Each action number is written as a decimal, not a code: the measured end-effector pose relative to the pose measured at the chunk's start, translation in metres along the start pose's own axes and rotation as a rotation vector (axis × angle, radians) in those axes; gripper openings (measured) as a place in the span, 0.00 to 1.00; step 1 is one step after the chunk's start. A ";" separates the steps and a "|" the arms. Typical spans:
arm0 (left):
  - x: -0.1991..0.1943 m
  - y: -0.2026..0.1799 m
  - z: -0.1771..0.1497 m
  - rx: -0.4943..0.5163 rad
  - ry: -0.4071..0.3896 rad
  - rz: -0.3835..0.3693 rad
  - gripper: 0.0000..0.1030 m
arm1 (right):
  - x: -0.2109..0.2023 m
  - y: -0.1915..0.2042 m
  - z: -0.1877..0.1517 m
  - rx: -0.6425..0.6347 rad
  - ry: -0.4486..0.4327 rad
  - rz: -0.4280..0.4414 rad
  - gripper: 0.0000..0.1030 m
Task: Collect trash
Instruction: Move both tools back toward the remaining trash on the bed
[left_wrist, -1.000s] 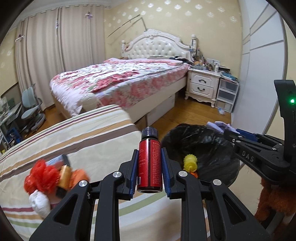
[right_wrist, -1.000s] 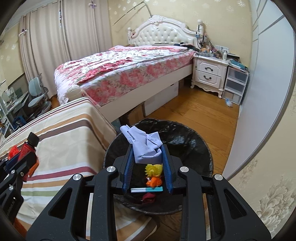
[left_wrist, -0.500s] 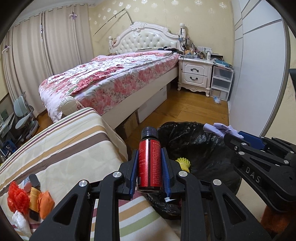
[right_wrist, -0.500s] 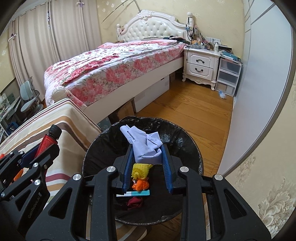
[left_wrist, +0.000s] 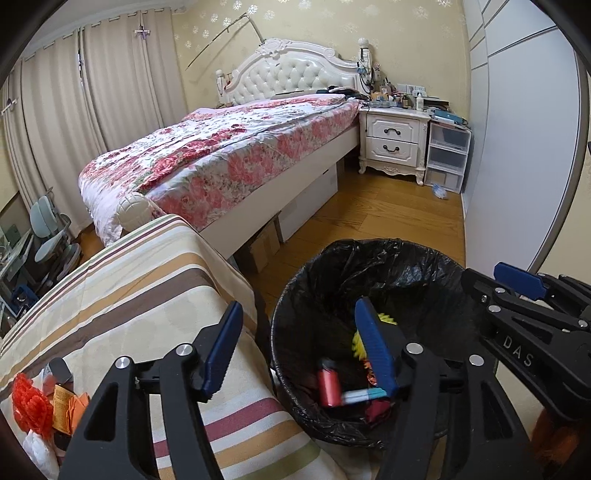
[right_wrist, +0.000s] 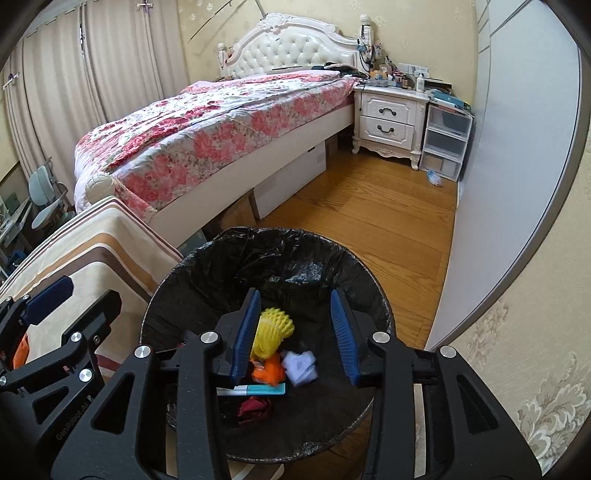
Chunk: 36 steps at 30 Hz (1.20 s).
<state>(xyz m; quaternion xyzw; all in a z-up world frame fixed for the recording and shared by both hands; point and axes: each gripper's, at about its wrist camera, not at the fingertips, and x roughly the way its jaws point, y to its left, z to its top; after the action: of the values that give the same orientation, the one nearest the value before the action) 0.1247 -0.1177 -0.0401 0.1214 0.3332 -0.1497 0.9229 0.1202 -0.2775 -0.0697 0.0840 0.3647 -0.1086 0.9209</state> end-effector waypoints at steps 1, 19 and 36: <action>0.000 0.000 -0.001 0.001 0.000 0.004 0.66 | 0.000 0.000 0.000 0.001 0.001 -0.001 0.38; -0.055 0.075 -0.044 -0.126 0.029 0.143 0.67 | -0.025 0.078 -0.027 -0.100 0.033 0.142 0.55; -0.114 0.151 -0.112 -0.306 0.051 0.271 0.67 | -0.042 0.173 -0.063 -0.267 0.087 0.246 0.56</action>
<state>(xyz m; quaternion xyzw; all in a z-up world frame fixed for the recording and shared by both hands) 0.0305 0.0809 -0.0312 0.0272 0.3560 0.0315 0.9336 0.0943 -0.0908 -0.0730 0.0097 0.4025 0.0581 0.9135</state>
